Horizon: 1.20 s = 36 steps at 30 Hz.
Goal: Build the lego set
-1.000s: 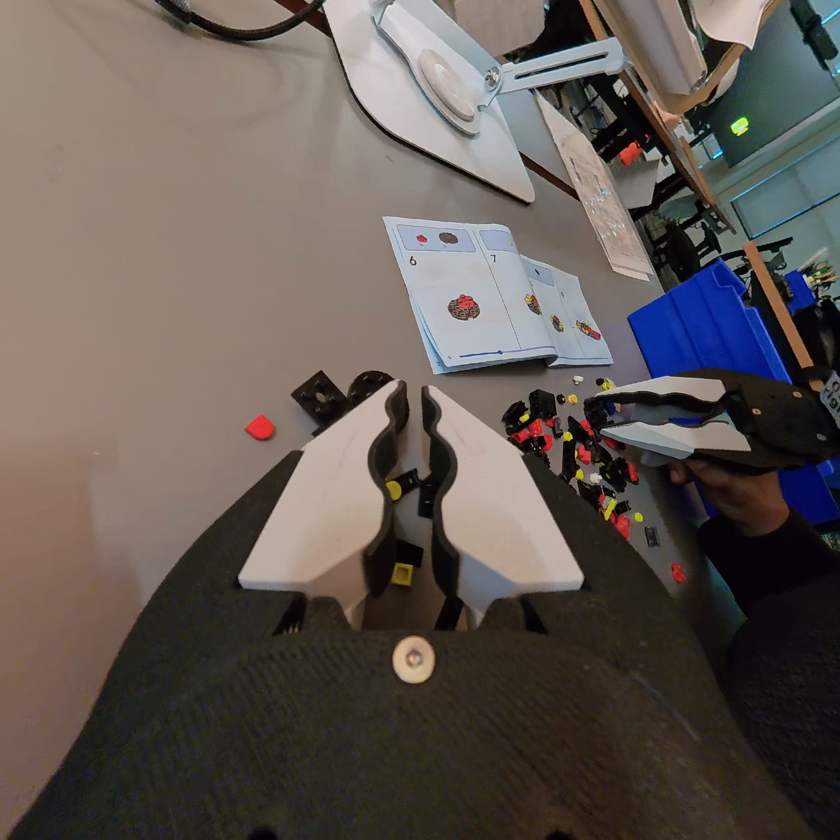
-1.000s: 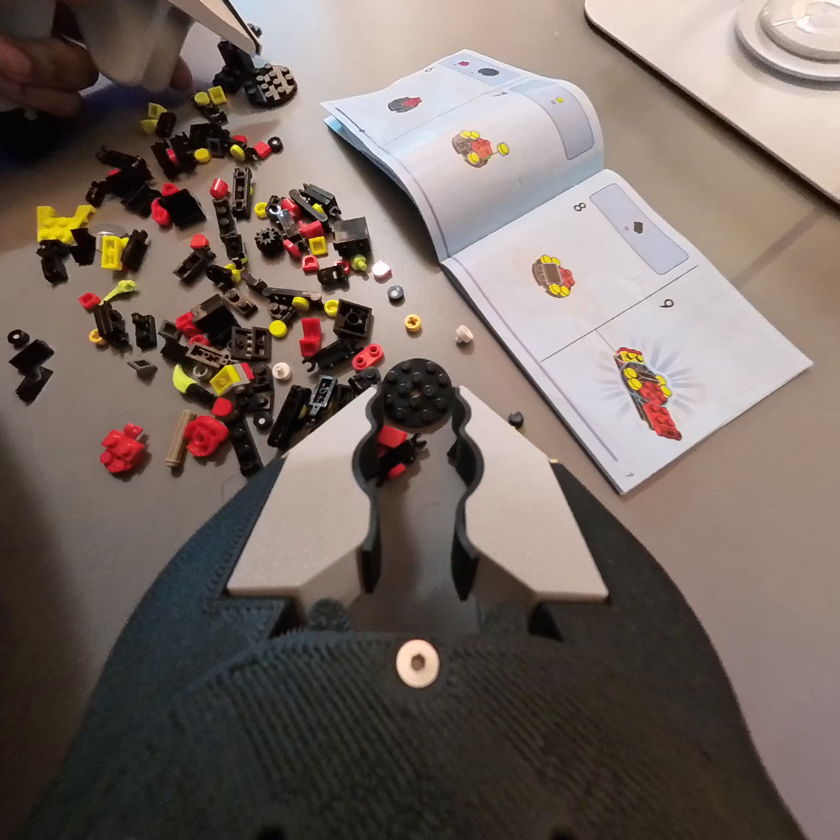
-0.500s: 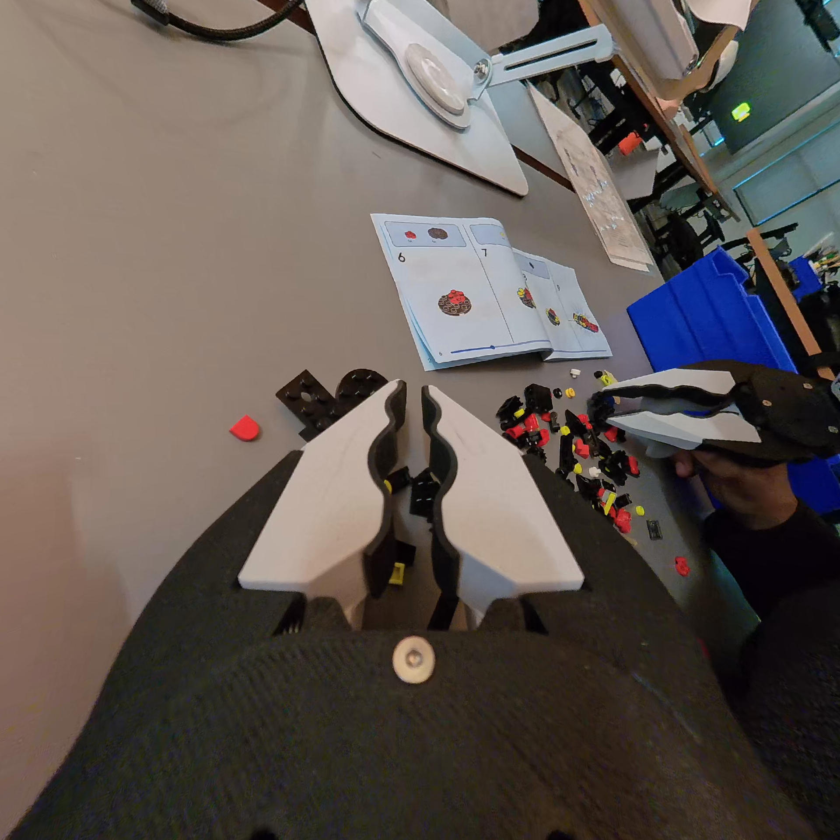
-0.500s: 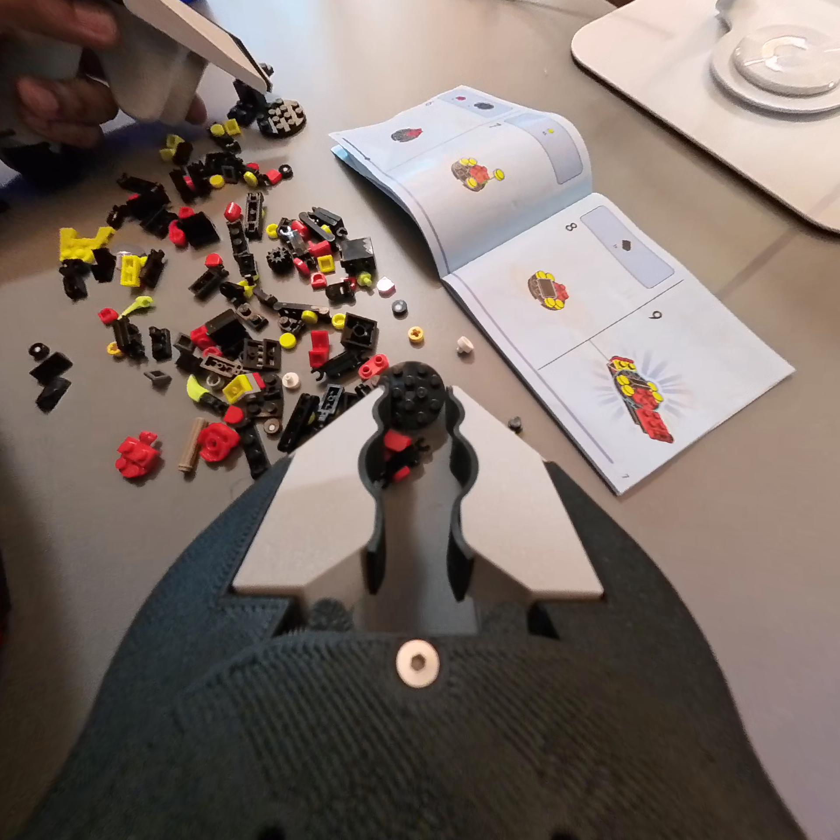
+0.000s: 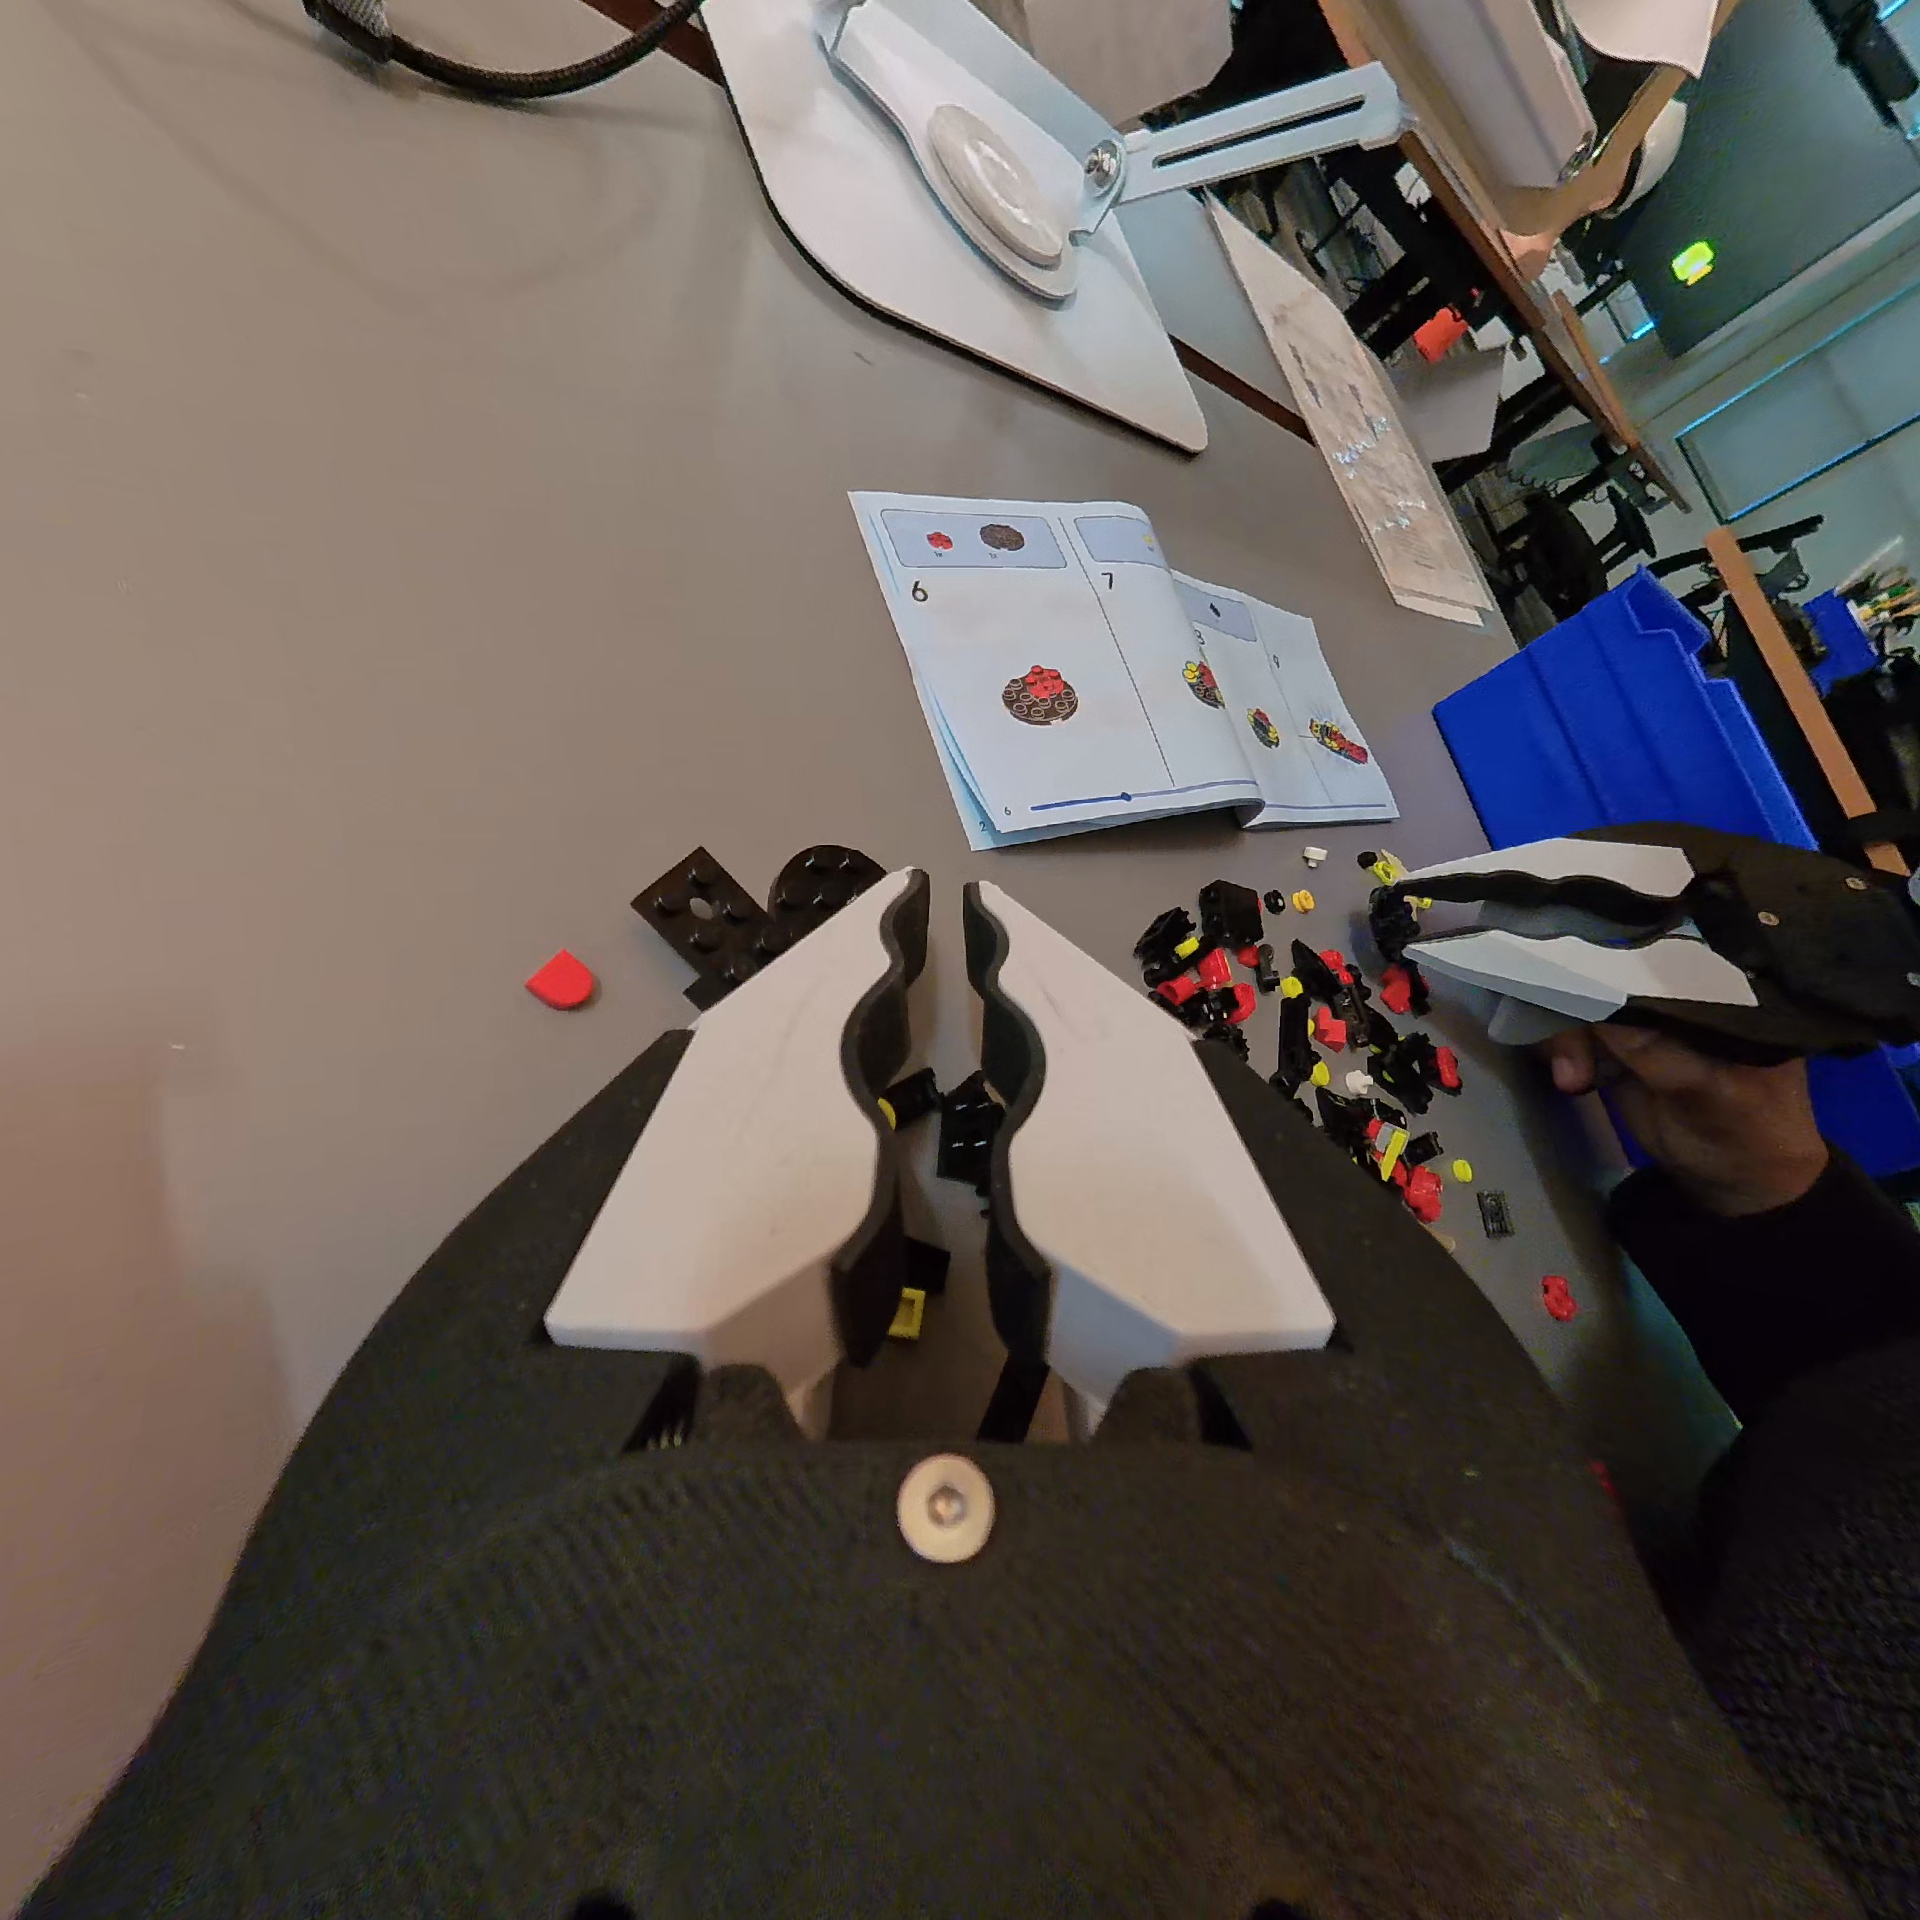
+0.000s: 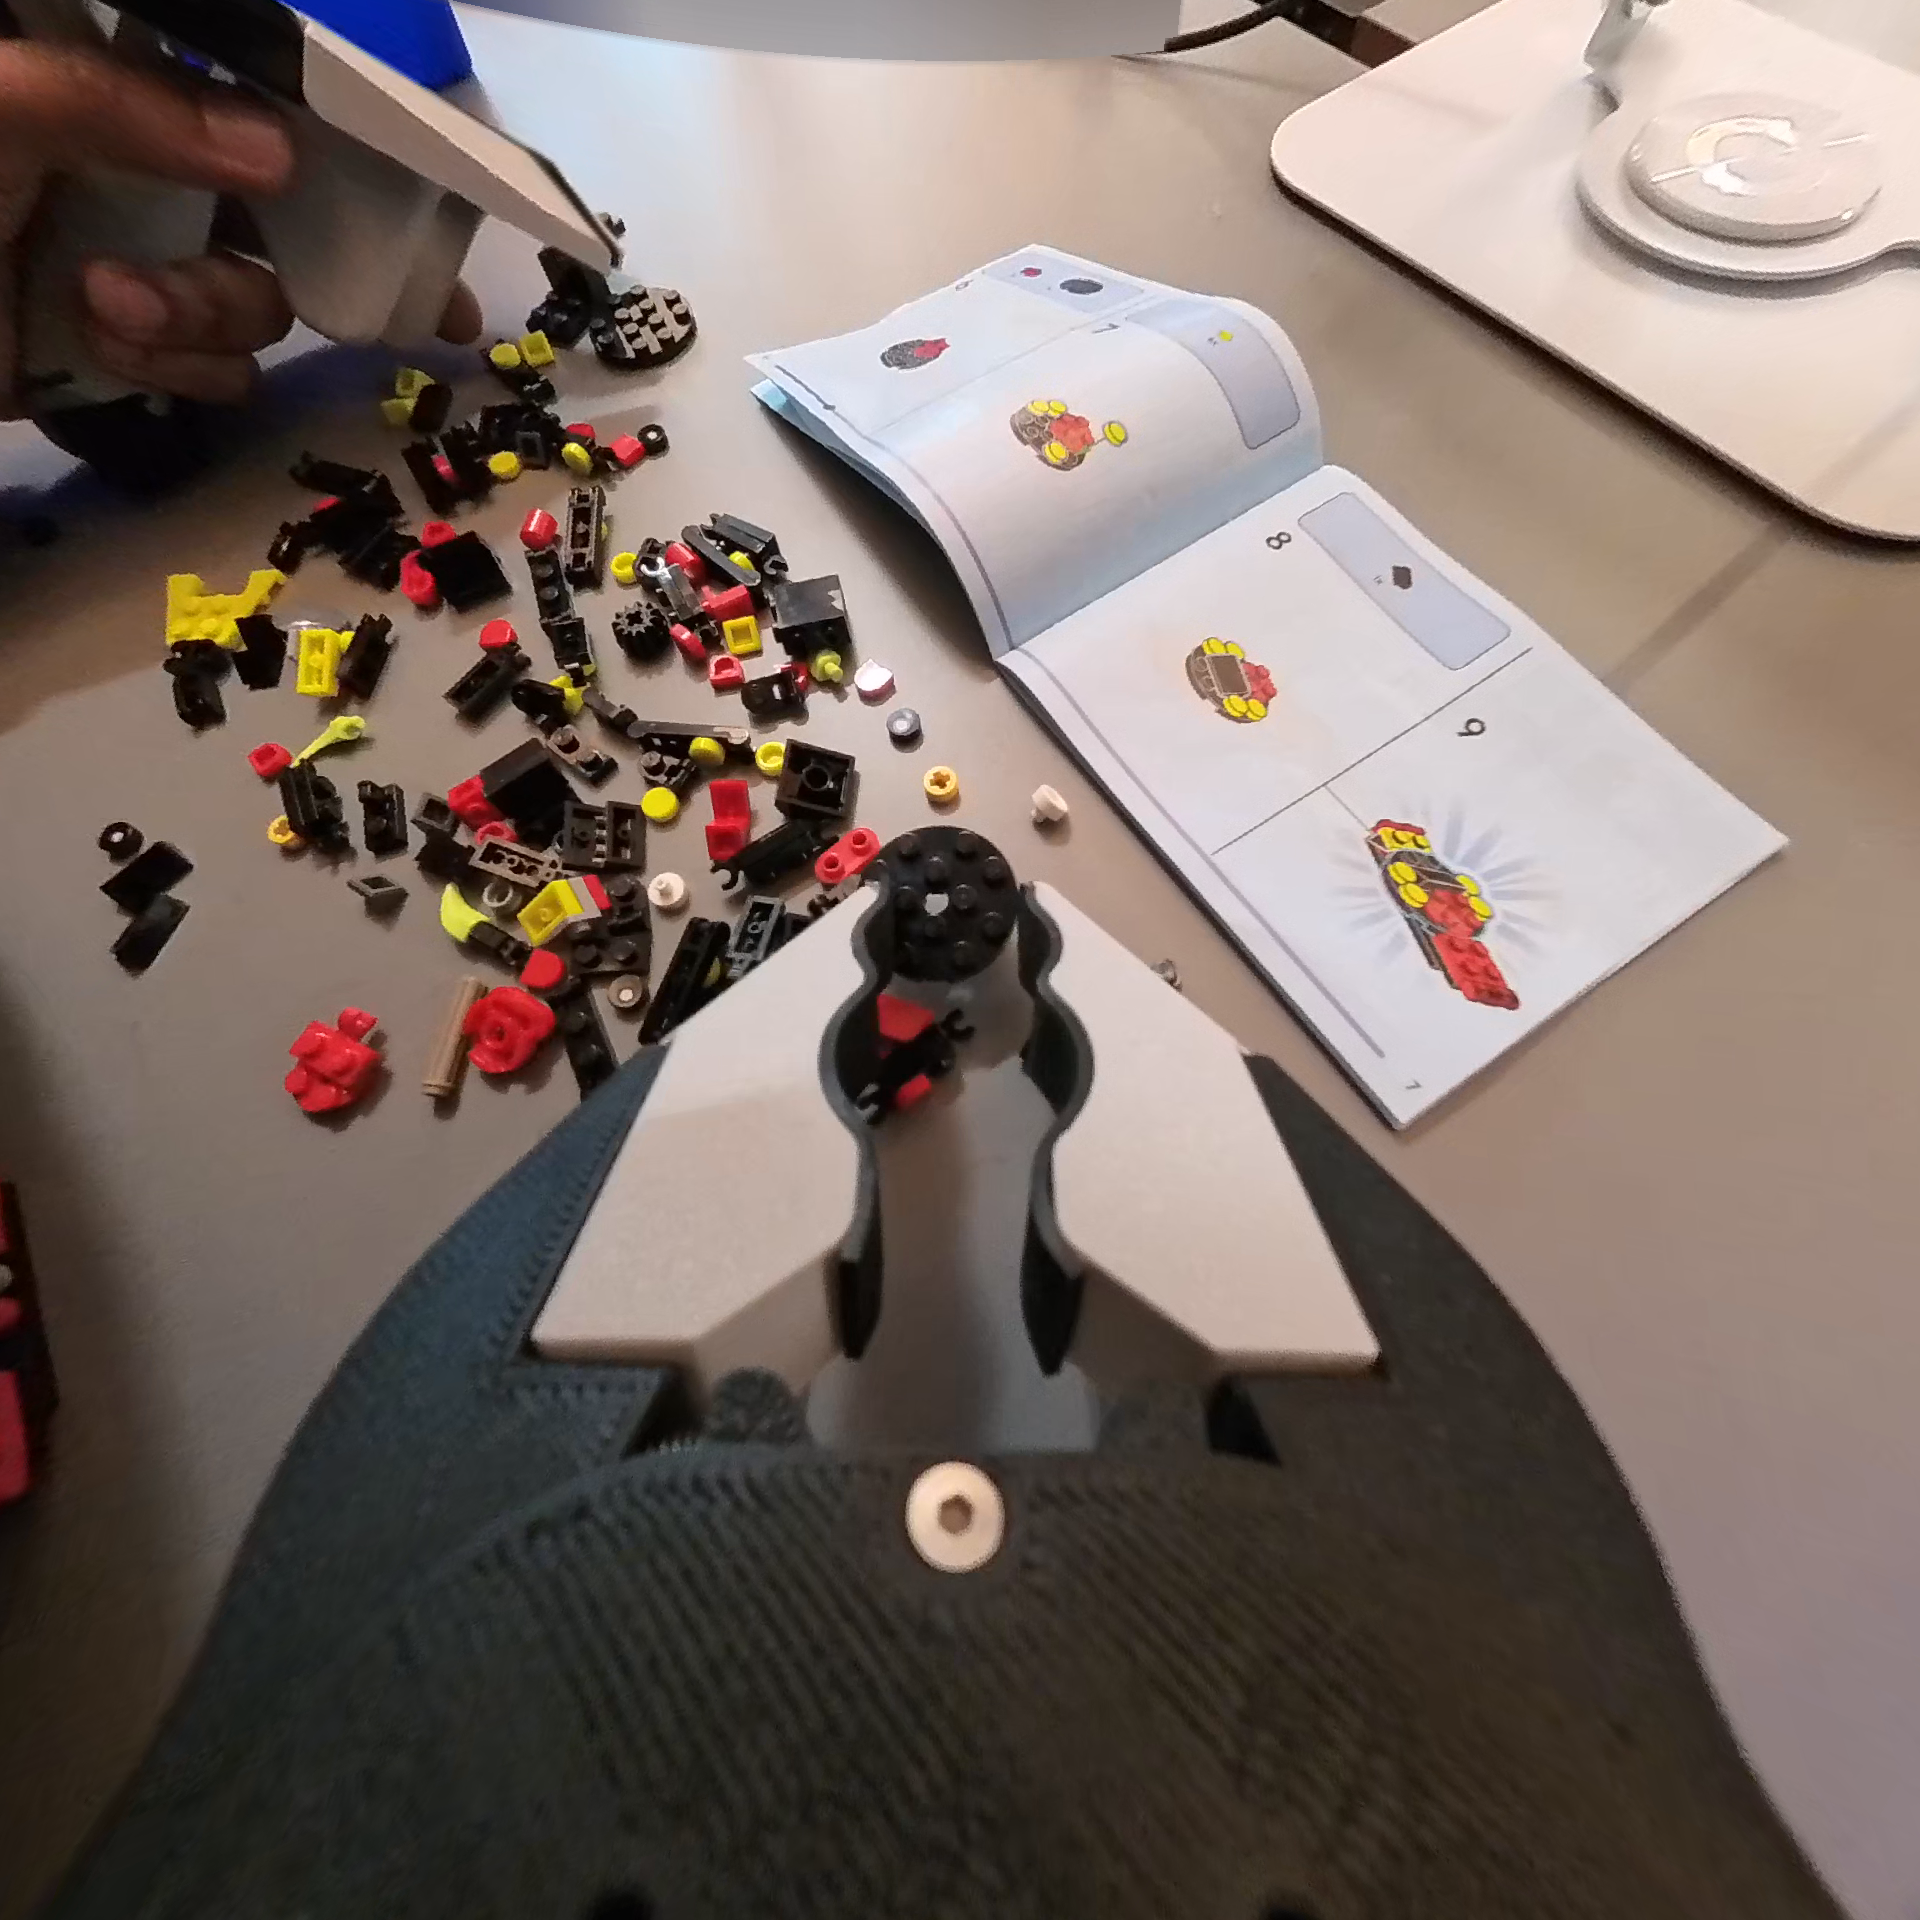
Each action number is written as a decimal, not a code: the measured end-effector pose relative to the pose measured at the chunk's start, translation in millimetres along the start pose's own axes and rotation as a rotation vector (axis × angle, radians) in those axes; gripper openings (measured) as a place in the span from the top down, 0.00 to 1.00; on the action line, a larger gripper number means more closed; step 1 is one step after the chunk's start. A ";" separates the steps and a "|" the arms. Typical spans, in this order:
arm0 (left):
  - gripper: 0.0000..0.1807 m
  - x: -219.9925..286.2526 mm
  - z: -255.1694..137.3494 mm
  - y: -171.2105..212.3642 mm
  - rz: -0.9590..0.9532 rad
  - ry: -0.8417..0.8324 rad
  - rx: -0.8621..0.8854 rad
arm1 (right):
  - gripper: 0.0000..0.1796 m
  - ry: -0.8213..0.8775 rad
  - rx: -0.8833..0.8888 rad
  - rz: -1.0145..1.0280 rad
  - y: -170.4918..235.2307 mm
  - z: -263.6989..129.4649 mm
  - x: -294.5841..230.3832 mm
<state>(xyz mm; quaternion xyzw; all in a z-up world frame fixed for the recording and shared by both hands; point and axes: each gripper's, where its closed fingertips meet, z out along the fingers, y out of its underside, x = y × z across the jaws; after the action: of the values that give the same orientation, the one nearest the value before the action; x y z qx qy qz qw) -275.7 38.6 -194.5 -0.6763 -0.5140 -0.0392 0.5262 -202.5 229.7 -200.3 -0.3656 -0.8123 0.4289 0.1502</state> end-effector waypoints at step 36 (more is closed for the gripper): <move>1.00 159.0 -13.1 55.8 0.298 0.234 0.026 | 0.88 -0.051 -0.188 -0.062 86.7 -120.5 -129.0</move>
<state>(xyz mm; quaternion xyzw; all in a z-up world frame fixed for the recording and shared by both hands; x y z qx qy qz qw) -153.7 137.4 -131.7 -0.7290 -0.3437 -0.0325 0.5911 -6.3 238.9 -190.5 -0.3419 -0.8634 0.3550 0.1078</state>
